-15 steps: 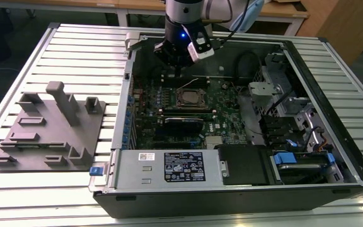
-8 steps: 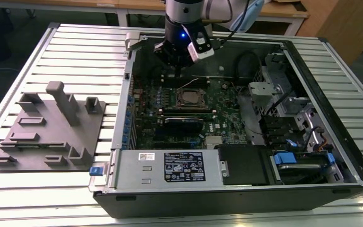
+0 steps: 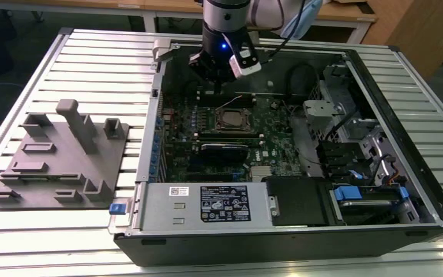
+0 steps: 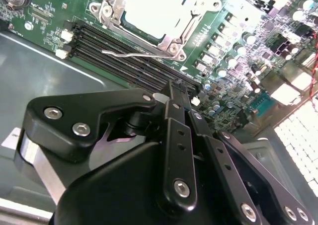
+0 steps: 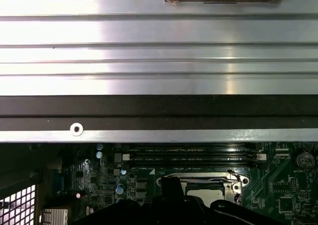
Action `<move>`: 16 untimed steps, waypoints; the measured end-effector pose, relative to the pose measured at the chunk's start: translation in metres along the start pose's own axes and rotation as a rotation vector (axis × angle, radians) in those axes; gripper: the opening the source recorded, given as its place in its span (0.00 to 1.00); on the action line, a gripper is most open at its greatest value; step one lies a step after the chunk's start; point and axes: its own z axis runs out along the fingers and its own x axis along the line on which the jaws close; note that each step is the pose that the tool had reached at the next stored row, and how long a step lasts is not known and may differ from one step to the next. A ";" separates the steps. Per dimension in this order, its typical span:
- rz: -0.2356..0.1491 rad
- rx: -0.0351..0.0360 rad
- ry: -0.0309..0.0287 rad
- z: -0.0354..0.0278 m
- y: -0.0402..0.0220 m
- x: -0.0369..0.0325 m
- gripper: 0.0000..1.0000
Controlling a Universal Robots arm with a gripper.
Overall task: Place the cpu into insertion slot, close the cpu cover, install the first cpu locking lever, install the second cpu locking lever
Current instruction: 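Install the first cpu locking lever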
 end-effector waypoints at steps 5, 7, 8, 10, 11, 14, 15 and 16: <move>0.010 0.0000 -0.0034 0.0036 -0.0003 -0.0028 0.10; 0.010 0.0019 -0.0045 0.0055 -0.0005 -0.0029 0.10; 0.010 0.0035 -0.0047 0.0064 -0.0006 -0.0029 0.10; 0.010 0.0046 -0.0048 0.0084 -0.0008 -0.0030 0.10; 0.010 0.0053 -0.0049 0.0093 -0.0009 -0.0031 0.10; 0.010 0.0060 -0.0047 0.0108 -0.0010 -0.0037 0.10; 0.010 0.0061 -0.0047 0.0107 -0.0010 -0.0037 0.10; 0.010 0.0059 -0.0049 0.0109 -0.0010 -0.0037 0.10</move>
